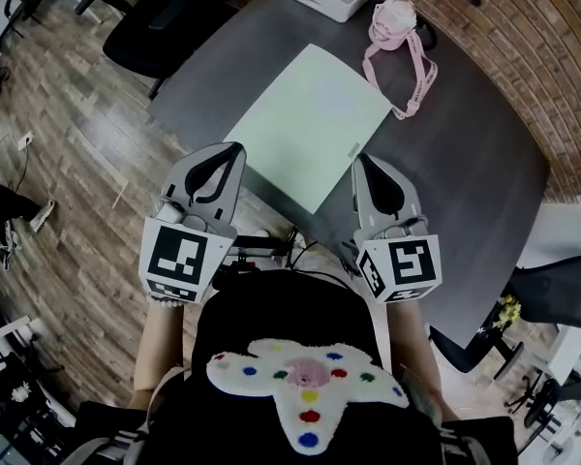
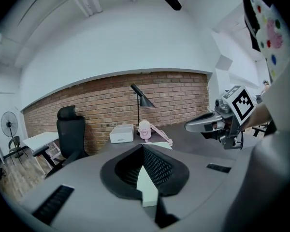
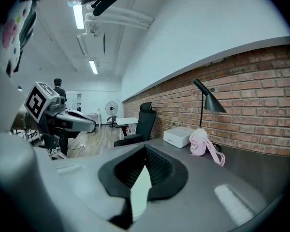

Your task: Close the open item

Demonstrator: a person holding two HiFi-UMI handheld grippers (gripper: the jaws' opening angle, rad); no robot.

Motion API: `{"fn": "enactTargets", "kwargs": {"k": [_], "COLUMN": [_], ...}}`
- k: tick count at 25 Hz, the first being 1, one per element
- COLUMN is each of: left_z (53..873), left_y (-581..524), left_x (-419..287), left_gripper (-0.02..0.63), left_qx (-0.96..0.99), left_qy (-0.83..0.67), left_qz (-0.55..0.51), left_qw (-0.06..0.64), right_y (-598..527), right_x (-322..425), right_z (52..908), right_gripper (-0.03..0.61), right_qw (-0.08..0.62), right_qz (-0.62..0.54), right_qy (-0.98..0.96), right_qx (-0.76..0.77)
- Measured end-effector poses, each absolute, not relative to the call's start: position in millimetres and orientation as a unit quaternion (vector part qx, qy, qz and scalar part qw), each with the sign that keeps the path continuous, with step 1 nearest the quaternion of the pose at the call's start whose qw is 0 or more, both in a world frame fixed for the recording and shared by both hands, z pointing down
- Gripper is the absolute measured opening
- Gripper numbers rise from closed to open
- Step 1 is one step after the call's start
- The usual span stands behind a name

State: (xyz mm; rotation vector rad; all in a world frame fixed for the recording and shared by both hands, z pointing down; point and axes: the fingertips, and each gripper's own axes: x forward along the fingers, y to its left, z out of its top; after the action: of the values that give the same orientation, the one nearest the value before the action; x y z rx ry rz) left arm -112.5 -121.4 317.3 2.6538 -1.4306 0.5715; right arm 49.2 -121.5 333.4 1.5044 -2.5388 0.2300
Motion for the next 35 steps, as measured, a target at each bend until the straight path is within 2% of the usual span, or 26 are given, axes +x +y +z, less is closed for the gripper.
{"fn": "enactTargets", "kwargs": {"k": [35], "left_z": [313.4], "left_y": [-120.1], "left_x": [-112.2], "left_gripper": [0.006], "left_qx": [0.867], "left_qy": [-0.465], "left_qz": [0.178], "left_qw": [0.018], "right_y": [-119.0], "right_x": [34.2], "right_z": [326.5], "right_gripper": [0.008], "right_qw": [0.105], "right_qz": [0.059], "right_qy": [-0.862], "right_qx": [0.492]}}
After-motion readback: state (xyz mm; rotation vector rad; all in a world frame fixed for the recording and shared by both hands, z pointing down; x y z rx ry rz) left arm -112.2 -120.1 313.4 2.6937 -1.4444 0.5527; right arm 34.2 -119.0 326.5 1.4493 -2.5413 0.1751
